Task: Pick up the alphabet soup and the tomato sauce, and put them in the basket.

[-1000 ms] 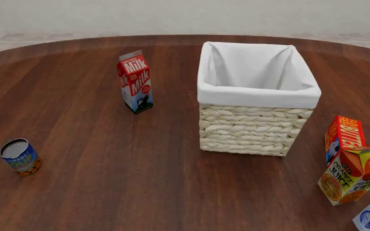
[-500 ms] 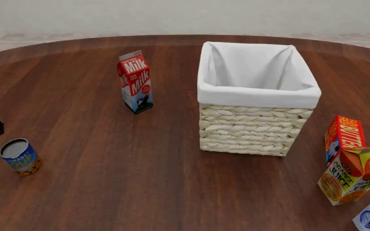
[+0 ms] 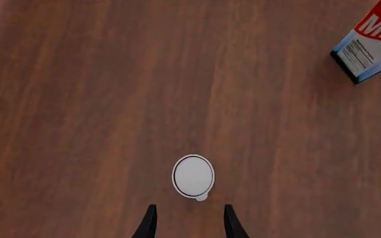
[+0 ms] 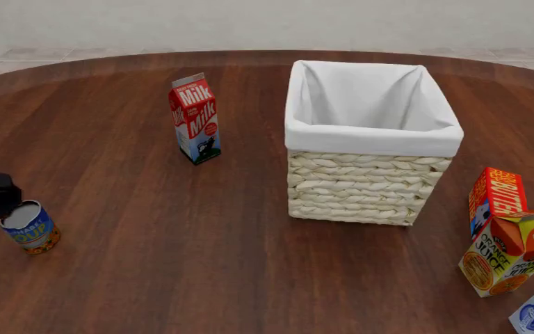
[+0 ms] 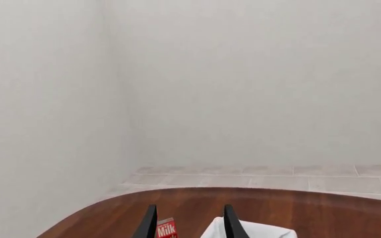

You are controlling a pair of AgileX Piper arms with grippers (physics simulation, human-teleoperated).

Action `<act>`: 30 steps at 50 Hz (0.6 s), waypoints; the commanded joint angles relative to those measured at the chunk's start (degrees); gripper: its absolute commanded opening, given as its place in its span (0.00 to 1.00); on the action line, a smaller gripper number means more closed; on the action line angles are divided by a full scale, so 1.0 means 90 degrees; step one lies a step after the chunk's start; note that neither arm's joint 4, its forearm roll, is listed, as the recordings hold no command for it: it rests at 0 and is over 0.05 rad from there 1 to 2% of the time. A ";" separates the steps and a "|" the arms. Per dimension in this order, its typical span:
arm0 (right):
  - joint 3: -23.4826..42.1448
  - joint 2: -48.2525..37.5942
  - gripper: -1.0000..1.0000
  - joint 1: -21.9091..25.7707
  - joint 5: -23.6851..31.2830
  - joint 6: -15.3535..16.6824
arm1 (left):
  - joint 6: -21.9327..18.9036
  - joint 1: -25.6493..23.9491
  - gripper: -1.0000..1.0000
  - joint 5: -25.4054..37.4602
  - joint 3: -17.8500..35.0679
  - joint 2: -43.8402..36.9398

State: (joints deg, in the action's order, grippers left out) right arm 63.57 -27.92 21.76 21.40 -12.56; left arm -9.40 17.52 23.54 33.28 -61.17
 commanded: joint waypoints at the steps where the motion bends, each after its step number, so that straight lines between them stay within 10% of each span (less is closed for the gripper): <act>1: 0.0057 0.0045 1.00 0.0001 0.0058 0.0040 | 0.0077 -0.0072 1.00 -0.0322 -0.0120 -0.0200; 30: 0.0161 0.0056 1.00 0.0024 0.0095 0.0089 | -0.0124 0.0042 1.00 -0.1143 -0.0354 -0.0777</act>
State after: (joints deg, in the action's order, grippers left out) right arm 64.68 -27.59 21.88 21.94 -11.86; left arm -9.57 17.28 15.84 30.93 -66.47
